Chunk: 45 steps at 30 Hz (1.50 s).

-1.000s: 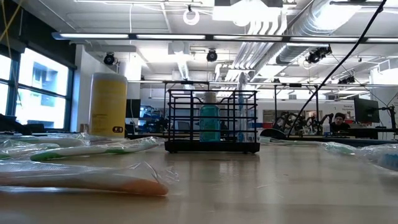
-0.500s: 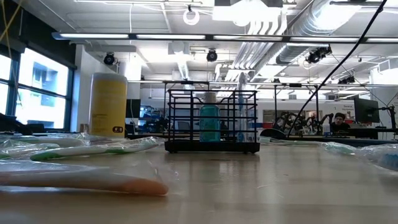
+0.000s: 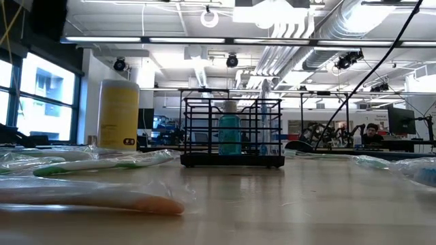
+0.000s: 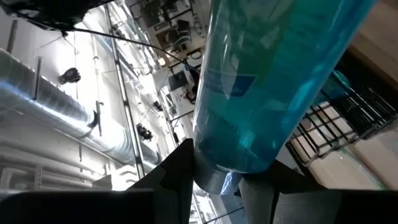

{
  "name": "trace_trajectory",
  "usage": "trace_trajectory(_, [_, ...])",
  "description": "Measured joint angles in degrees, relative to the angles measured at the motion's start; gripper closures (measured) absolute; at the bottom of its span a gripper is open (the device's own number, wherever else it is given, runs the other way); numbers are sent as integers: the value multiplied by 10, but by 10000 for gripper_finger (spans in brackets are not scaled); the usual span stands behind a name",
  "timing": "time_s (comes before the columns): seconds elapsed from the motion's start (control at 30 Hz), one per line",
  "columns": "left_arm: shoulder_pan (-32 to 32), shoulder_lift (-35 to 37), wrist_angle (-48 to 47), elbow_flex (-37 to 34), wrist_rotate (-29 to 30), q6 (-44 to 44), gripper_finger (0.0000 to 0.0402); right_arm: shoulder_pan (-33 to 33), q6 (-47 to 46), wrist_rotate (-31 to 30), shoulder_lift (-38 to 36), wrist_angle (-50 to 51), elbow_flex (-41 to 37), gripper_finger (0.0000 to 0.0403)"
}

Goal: Pick & Place toothbrushing station
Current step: Put the mouthwash into the wire organizer

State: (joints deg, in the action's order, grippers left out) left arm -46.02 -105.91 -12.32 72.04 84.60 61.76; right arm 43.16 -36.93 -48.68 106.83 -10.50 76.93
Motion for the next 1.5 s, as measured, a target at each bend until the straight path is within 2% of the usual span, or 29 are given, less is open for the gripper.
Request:
trace_trajectory(0.1, [-1, 0, -6, 5, -1, 2, 312, -31, -109, 59, 0, 85, 0, 230])
trace_trajectory(0.17, [-1, 0, -2, 7, 0, 1, 312, -51, -138, 88, 1, 112, 0, 230])
trace_trajectory(0.47, [-1, 0, -13, 6, 0, -2, 312, -85, -127, 181, 3, 82, 0, 211])
trace_trajectory(0.7, [-1, 0, -11, 6, -1, -5, 312, -117, -129, 196, 3, 68, 0, 182])
trace_trajectory(0.9, [9, 0, 8, 6, 0, -8, 312, -139, -114, 242, 6, 42, 0, 180])
trace_trajectory(1.1, [20, 0, 10, 6, 2, -16, 312, -149, -90, 302, 29, 10, -1, 198])
trace_trajectory(1.5, [20, 0, 12, 6, 9, -9, 312, -151, -89, 304, 34, 15, -1, 282])
